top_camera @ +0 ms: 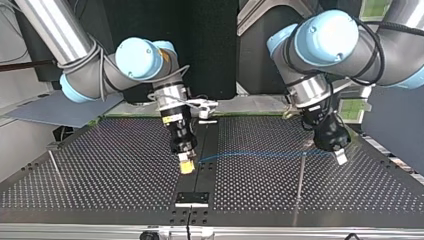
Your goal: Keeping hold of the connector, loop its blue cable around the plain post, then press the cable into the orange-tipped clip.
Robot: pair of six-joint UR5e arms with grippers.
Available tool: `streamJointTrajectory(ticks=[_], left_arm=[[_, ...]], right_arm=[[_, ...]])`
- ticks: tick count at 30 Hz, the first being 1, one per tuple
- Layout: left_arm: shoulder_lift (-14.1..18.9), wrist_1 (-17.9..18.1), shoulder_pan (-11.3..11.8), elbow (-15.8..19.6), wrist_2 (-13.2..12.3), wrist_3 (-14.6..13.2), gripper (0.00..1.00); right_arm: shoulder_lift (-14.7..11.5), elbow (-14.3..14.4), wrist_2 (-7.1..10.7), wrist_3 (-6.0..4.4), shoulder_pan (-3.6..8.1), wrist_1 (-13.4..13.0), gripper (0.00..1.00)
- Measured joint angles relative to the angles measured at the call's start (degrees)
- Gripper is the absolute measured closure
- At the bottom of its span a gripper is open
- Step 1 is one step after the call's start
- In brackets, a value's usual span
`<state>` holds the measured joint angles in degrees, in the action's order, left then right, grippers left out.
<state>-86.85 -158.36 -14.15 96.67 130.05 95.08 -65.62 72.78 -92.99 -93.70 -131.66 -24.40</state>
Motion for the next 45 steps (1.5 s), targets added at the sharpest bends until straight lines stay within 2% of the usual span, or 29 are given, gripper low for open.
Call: streamJointTrajectory(ticks=[5,12,20,27,33,40,45], left_arm=[[-2.35,-2.17,2.85,-2.85,-2.84,0.29,1.00],[-5.35,-2.14,7.24,-6.30,-7.24,2.26,1.00],[-6.52,-2.02,11.39,-6.63,-11.39,5.60,1.00],[-10.29,-2.18,15.40,-6.64,-15.78,6.30,1.00],[-12.85,-1.81,15.85,-6.12,-19.22,6.98,1.00],[-13.22,-0.24,15.73,-4.80,-23.06,8.00,1.00],[-13.72,0.51,15.65,-3.68,-23.57,8.40,1.00]], right_arm=[[0.59,-1.34,0.17,0.00,-0.11,0.04,1.00],[0.95,-1.86,0.24,-0.01,-0.51,0.04,1.00],[1.51,-1.88,0.42,-0.01,-0.72,0.04,1.00],[1.91,-1.88,0.58,0.02,-0.75,0.25,1.00],[2.59,-1.82,0.58,0.20,-0.75,0.34,1.00],[4.42,-1.73,0.56,0.62,-0.92,0.57,1.00],[6.52,-1.17,0.36,0.76,-1.28,0.65,1.00]])
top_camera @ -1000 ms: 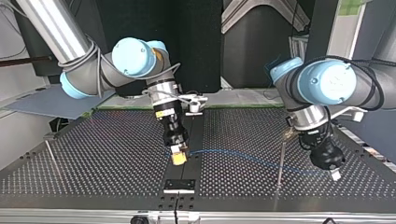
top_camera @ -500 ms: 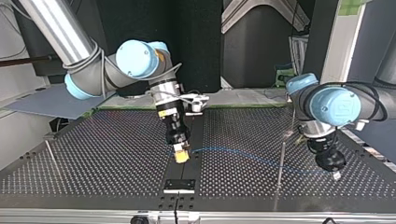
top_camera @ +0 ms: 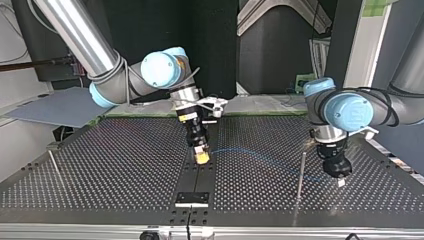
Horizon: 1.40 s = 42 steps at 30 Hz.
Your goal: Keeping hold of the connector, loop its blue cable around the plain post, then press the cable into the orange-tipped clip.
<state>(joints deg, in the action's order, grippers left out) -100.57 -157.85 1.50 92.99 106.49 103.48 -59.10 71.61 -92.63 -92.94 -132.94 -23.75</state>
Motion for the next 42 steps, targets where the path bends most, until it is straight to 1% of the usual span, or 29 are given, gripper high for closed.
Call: streamJointTrajectory(ticks=[5,10,16,17,18,19,20,21,23,24,26,27,29,30,31,32,33,34,35,36,38,42], left_arm=[[-2.24,0.55,-0.16,0.53,-0.62,0.12,1.00],[-3.92,1.03,-0.34,0.58,-1.33,0.53,1.00],[-6.43,1.57,-1.05,0.62,-1.95,1.34,1.00],[-6.65,1.61,-1.19,0.65,-2.00,1.40,0.96],[-6.85,1.63,-1.40,0.69,-2.02,1.48,0.96],[-6.94,1.62,-1.55,0.72,-2.02,1.56,0.90],[-7.00,1.61,-1.69,0.73,-2.01,1.64,0.82],[-7.06,1.58,-1.87,0.74,-1.99,1.75,0.82],[-7.10,1.45,-2.09,0.75,-1.97,1.95,0.69],[-7.11,1.35,-2.22,0.75,-1.96,2.09,0.69],[-7.11,1.22,-2.40,0.76,-1.91,2.27,0.64],[-7.11,1.16,-2.48,0.76,-1.86,2.39,0.64],[-7.12,1.10,-2.58,0.77,-1.82,2.68,0.56],[-7.12,1.07,-2.61,0.77,-1.80,2.95,0.56],[-7.12,1.07,-2.63,0.77,-1.79,3.19,0.50],[-7.12,1.07,-2.64,0.76,-1.77,3.45,0.42],[-7.13,1.07,-2.65,0.77,-1.75,3.86,0.42],[-7.12,1.09,-2.65,0.77,-1.75,4.17,0.34],[-7.13,1.11,-2.65,0.77,-1.77,4.44,0.24],[-7.12,1.13,-2.65,0.77,-1.81,4.73,0.24],[-7.12,1.11,-2.66,0.77,-1.73,4.99,0.16],[-7.13,1.02,-2.66,0.77,-1.27,5.27,0.16]], right_arm=[[1.33,1.25,-0.20,0.09,-0.07,-0.10,1.00],[1.93,1.69,-0.48,0.18,-0.08,-0.13,1.00],[3.26,2.32,-0.78,0.34,-0.15,-0.15,1.00],[3.50,2.71,-0.95,0.35,-0.14,-0.24,1.00],[3.68,3.08,-1.07,0.36,-0.14,-0.33,1.00],[3.90,3.49,-1.17,0.38,-0.14,-0.40,1.00],[4.22,3.98,-1.27,0.40,-0.14,-0.48,1.00],[4.51,4.29,-1.32,0.43,-0.14,-0.52,1.00],[5.42,4.93,-1.39,0.51,-0.15,-0.57,1.00],[5.85,5.17,-1.41,0.55,-0.14,-0.58,1.00],[6.80,5.77,-1.51,0.58,-0.17,-0.75,1.00],[7.17,6.05,-1.56,0.58,-0.20,-0.92,1.00],[7.94,6.67,-1.64,0.57,-0.31,-1.44,1.00],[8.23,6.91,-1.68,0.56,-0.35,-1.63,1.00],[8.48,7.15,-1.71,0.57,-0.37,-1.79,1.00],[8.83,7.47,-1.74,0.56,-0.40,-2.02,1.00],[9.07,7.72,-1.75,0.57,-0.43,-2.22,1.00],[9.29,8.01,-1.76,0.55,-0.45,-2.48,1.00],[9.57,8.41,-1.77,0.53,-0.49,-2.89,1.00],[9.79,8.71,-1.77,0.50,-0.52,-3.23,1.00],[10.31,9.30,-1.77,0.43,-0.60,-3.93,1.00],[11.32,9.73,-1.78,0.49,-0.75,-4.51,1.00]])
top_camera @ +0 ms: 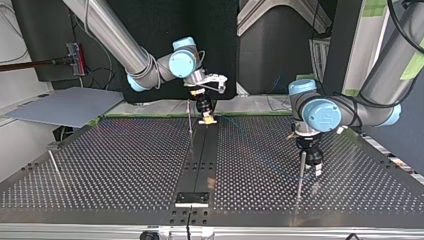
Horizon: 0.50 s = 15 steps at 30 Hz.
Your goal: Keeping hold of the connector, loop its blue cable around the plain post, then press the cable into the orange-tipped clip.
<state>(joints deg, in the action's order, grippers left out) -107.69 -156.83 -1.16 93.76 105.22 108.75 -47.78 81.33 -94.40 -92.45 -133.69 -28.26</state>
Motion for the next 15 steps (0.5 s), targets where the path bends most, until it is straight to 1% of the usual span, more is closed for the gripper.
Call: streamJointTrajectory(ticks=[2,3,4,7,10,15], left_arm=[[0.00,0.00,0.00,0.00,0.04,0.03,0.09],[0.00,0.00,0.00,0.00,0.03,0.04,0.09],[0.00,0.00,0.00,0.00,-0.01,0.05,0.04],[0.00,0.01,-0.01,0.00,-0.25,0.15,0.04],[0.00,0.02,-0.04,0.00,-0.26,0.21,0.04],[0.00,-0.02,-0.08,0.00,0.61,0.12,0.04]], right_arm=[[0.48,0.06,-0.01,0.03,-0.06,-0.16,1.00],[0.68,0.08,-0.01,0.04,-0.08,-0.25,1.00],[0.86,0.10,-0.01,0.04,-0.09,-0.37,1.00],[1.67,0.10,-0.01,0.01,-0.12,-0.88,1.00],[3.05,0.10,-0.16,-0.07,-0.17,-1.47,1.00],[5.89,0.10,-0.41,-0.10,-0.51,-2.45,1.00]])
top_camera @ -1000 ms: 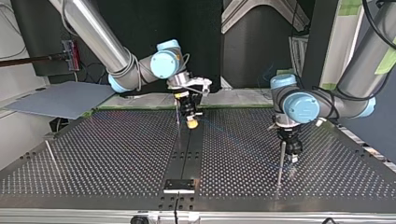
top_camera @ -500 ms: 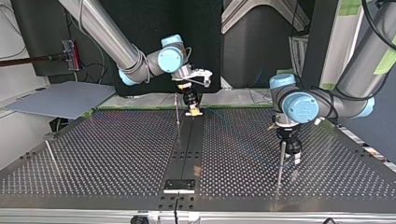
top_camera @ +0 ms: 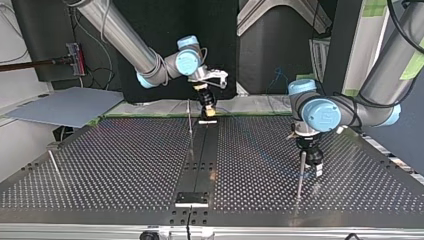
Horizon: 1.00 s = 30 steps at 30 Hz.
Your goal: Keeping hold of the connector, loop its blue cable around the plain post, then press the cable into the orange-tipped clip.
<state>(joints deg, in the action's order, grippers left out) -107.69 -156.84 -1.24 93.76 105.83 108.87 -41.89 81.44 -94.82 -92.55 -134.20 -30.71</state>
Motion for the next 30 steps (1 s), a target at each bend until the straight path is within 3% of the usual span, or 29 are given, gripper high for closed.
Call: streamJointTrajectory(ticks=[14,23,30], left_arm=[[0.00,-0.05,-0.05,0.00,0.73,0.02,0.02],[0.00,-0.05,-0.21,0.00,0.65,0.02,0.02],[0.00,-0.25,-0.34,0.00,0.69,-0.06,0.02]], right_arm=[[7.86,0.00,-2.96,-0.18,-1.14,-1.74,1.00],[12.71,0.01,-4.32,-3.24,-1.17,-5.10,1.00],[16.50,0.04,-7.02,-4.08,-0.91,-6.56,1.00]])
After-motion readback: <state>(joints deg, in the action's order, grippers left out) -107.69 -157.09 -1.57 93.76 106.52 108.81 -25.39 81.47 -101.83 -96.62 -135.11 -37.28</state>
